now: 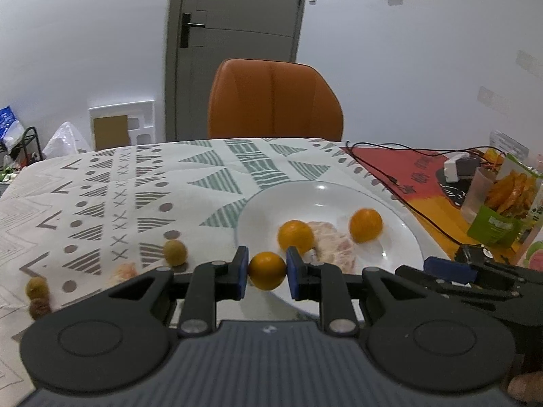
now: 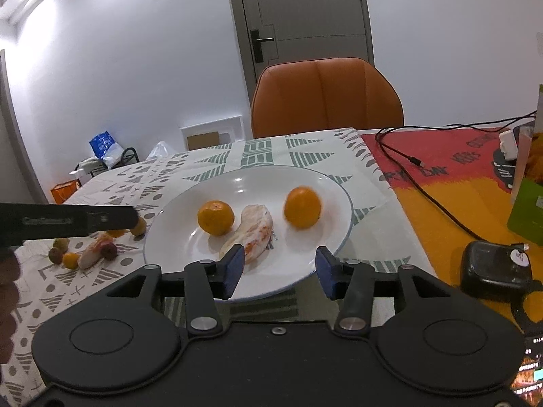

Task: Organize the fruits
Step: 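Carry the large mandarin into the plate and open the right tool while the left carries its mandarin, then lower the small mandarin into the plate and open the left tool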

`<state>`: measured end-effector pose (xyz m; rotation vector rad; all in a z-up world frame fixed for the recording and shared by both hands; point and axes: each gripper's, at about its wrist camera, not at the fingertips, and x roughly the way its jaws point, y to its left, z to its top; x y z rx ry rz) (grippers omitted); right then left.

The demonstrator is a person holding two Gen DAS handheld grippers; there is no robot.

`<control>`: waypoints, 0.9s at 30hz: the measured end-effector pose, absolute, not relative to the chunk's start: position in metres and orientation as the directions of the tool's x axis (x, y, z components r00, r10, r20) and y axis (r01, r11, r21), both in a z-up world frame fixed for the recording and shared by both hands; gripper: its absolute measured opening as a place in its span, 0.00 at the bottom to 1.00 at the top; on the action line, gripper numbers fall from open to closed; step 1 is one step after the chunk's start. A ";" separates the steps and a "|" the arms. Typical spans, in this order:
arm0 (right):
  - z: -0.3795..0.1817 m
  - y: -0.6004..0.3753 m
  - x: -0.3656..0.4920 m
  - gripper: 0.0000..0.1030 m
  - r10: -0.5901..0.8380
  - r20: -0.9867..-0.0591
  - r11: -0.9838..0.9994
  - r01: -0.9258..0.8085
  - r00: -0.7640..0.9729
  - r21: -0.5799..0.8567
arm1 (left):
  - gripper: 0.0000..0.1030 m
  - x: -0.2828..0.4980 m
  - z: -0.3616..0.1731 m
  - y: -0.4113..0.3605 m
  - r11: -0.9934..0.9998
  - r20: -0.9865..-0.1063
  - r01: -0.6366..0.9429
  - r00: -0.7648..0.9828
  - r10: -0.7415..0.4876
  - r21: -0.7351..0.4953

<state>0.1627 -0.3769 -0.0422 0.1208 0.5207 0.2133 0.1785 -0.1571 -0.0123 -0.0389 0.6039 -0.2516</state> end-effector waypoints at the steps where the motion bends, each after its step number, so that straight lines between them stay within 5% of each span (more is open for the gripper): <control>1: -0.041 -0.378 0.161 0.46 0.236 -0.477 0.970 -0.172 0.847 0.174 | 0.22 0.180 -0.013 -0.160 0.967 -0.558 0.230 0.791 -0.251 -0.109; 17: -0.039 -0.376 0.156 0.47 0.271 -0.472 0.956 -0.177 0.839 0.235 | 0.27 0.187 -0.007 -0.170 0.962 -0.558 0.248 0.786 -0.267 -0.111; 22: -0.039 -0.370 0.156 0.50 0.288 -0.469 0.950 -0.190 0.835 0.246 | 0.46 0.183 -0.006 -0.156 0.973 -0.572 0.207 0.788 -0.228 -0.103; 27: -0.036 -0.362 0.154 0.66 0.313 -0.448 0.943 -0.216 0.838 0.255 | 0.57 0.179 -0.007 -0.136 0.980 -0.582 0.163 0.789 -0.199 -0.115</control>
